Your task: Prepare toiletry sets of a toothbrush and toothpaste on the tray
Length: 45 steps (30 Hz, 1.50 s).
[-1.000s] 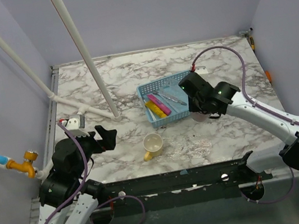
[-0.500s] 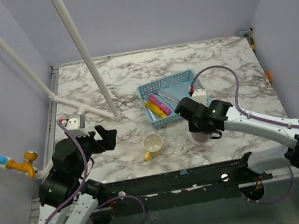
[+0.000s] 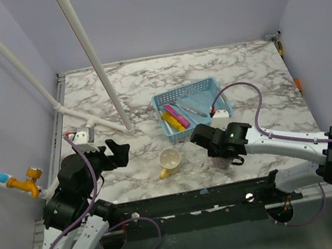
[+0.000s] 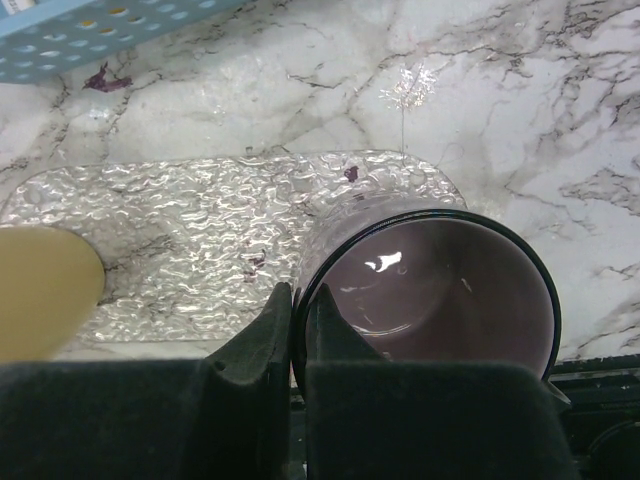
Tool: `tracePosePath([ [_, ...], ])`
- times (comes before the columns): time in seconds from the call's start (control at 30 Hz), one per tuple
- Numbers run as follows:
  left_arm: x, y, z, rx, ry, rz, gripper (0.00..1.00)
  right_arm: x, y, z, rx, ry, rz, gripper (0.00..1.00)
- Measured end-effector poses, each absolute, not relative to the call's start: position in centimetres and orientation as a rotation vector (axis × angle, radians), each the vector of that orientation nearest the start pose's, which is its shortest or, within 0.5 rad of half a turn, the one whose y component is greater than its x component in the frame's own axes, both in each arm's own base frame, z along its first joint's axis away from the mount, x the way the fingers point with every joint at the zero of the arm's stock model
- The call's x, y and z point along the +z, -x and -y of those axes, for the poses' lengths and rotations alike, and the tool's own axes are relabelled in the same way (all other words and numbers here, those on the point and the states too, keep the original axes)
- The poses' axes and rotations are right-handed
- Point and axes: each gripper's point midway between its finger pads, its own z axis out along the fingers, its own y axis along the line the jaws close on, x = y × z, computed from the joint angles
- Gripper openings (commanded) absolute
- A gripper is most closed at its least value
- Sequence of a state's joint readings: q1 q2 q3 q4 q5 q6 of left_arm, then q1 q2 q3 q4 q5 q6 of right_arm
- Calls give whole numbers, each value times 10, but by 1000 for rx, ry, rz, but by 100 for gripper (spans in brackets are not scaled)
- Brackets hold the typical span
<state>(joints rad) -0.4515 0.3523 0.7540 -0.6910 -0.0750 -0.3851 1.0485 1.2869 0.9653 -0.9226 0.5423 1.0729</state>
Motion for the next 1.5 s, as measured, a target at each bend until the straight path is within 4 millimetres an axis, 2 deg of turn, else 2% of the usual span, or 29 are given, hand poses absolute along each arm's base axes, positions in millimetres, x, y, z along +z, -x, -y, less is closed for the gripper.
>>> tracePosePath([
  [0.33,247,-182,91,-508,-10,-1890,99,92,-173,-191,-38,-164,-2530,1],
  [1.03,247,-182,91,-508,-10,-1890,99,78,-175,-183,-96,-210,-2510,0],
  [1.17,247,-182,91,-507,-10,-1890,99,78,-175,-184,-94,-211,-2508,16],
  [1.27,247,-182,91,-507,-9,-1891,99,77,-175,-183,-93,-210,-2509,21],
  [1.37,247,-182,91,-507,-9,-1890,99,77,-175,-183,-92,-211,-2509,32],
  [1.5,247,-182,91,-507,-9,-1890,99,79,-175,-184,-88,-209,-2507,37],
])
